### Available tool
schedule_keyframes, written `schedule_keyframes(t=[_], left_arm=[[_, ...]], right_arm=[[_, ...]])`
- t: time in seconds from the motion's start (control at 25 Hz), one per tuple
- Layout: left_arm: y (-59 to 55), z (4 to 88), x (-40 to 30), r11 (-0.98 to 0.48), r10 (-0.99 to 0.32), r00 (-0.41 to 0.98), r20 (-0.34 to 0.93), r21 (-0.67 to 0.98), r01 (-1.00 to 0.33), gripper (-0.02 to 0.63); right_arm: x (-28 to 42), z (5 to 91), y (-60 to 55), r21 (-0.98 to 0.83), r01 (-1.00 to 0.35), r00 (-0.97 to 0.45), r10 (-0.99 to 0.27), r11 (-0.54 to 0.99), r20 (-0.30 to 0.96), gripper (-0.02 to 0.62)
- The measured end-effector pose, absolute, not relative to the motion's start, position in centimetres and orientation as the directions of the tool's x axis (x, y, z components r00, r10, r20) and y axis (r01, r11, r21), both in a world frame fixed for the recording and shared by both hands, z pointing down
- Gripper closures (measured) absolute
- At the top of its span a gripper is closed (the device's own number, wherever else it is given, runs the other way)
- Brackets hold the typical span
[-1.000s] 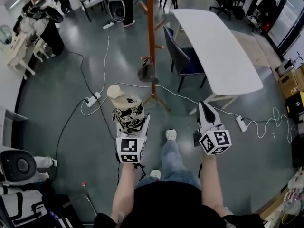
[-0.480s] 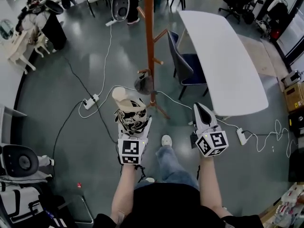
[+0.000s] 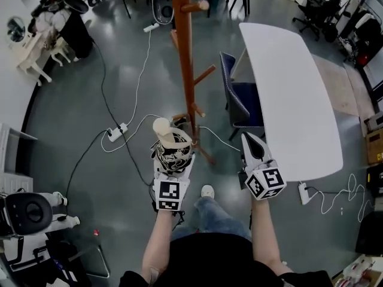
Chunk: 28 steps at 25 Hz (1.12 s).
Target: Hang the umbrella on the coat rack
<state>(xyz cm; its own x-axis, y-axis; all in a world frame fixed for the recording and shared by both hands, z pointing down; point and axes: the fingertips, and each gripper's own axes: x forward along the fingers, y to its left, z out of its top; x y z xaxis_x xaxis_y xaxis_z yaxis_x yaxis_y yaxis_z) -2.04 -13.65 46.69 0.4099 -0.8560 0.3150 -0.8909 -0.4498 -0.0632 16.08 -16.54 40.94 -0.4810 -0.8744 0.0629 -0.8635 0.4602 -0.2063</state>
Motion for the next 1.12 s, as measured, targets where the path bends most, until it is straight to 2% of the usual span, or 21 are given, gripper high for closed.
schedule_keyframes(t=[0.44, 1.12], left_arm=[[-19.3, 48.6, -0.3, -0.47, -0.845, 0.415, 0.337, -0.101, -0.877, 0.302], [-22.8, 54.1, -0.4, -0.474, -0.816, 0.398, 0.42, -0.089, -0.876, 0.302]], right_arm=[[15.0, 42.4, -23.8, -0.209, -0.833, -0.538, -0.837, 0.512, 0.098, 0.584], [15.4, 45.1, -26.5, -0.222, -0.858, -0.498, -0.856, 0.464, 0.137, 0.584]])
